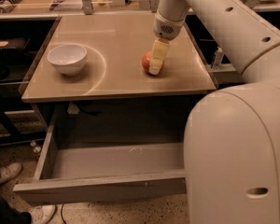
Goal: Place apple into top drawer
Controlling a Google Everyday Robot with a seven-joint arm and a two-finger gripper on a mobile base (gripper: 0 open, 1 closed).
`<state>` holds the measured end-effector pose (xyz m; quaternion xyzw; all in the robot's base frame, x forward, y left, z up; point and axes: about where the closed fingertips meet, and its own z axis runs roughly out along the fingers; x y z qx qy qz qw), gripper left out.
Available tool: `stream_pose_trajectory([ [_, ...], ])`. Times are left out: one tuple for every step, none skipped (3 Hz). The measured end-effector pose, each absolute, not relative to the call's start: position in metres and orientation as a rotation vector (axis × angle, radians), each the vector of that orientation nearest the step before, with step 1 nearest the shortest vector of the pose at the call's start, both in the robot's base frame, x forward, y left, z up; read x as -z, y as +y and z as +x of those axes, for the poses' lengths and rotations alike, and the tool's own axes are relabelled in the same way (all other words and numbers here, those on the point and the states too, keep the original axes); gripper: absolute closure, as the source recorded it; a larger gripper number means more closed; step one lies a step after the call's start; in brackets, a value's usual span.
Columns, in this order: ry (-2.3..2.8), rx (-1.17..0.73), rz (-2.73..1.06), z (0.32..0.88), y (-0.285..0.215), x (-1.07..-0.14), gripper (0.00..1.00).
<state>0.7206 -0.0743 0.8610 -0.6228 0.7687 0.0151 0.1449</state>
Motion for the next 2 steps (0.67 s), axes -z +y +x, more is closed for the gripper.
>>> stream_pose_trajectory([
  [2.221, -0.137, -1.818, 0.7012, -0.0680, -0.8368, 0.00],
  [2.208, -0.140, -1.814, 0.7049, -0.0683, -0.8399, 0.00],
])
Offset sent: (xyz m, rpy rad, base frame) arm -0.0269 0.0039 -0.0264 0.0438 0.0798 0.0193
